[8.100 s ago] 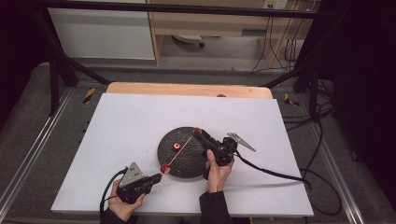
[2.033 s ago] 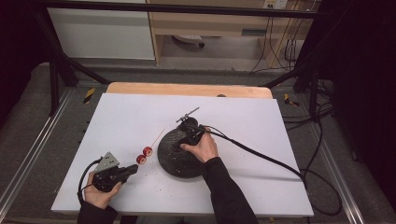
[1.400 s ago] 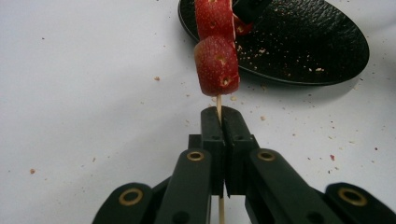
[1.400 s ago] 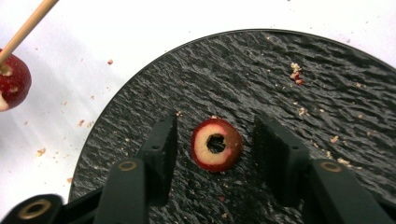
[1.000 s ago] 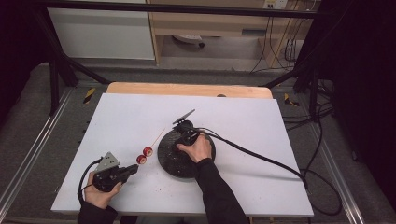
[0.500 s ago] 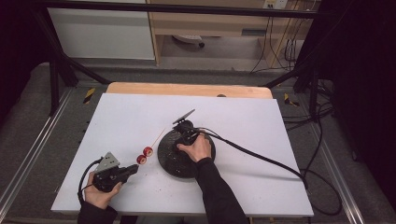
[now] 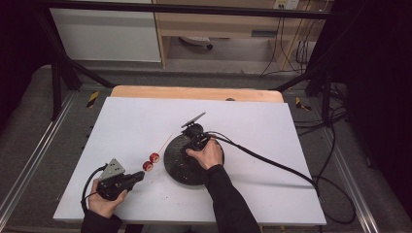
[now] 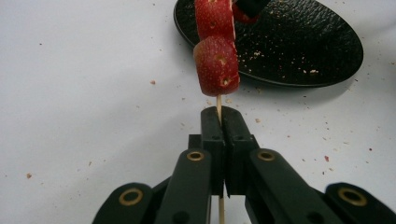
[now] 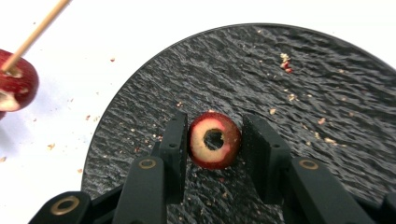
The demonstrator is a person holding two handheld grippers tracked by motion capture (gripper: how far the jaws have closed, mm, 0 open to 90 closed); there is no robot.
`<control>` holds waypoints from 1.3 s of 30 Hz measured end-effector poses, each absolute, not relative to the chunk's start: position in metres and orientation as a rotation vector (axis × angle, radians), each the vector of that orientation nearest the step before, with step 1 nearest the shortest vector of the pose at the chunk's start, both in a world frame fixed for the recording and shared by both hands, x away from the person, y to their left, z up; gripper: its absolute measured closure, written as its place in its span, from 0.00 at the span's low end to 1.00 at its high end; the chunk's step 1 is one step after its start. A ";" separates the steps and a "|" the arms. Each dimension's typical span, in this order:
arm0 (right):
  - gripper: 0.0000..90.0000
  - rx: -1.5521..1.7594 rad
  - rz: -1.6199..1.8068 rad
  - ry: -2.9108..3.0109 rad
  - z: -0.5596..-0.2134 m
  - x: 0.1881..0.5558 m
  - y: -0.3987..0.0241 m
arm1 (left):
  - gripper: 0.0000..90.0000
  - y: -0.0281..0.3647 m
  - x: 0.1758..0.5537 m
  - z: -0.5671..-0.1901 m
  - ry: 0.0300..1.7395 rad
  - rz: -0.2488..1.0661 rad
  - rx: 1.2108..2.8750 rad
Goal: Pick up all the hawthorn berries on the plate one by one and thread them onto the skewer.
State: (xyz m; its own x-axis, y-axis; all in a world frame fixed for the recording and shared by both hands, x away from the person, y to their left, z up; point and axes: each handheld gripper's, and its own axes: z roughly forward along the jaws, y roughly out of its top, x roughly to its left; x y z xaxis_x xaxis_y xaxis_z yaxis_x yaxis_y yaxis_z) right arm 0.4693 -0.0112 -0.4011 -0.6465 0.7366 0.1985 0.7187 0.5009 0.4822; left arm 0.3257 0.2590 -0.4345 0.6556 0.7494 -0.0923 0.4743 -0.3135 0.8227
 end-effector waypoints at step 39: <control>0.70 1.397 1.310 2.486 -0.400 0.426 -0.076 | 0.98 0.245 0.320 -0.434 0.915 0.387 1.996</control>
State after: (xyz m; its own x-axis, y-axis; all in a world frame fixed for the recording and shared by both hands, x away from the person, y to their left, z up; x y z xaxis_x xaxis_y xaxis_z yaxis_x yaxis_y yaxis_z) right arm 0.4259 -0.0757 -0.4000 -0.6036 0.7068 0.3689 0.7038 0.2550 0.6630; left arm 0.3202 0.2450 -0.4343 0.6801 0.7294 -0.0743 0.4549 -0.3403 0.8230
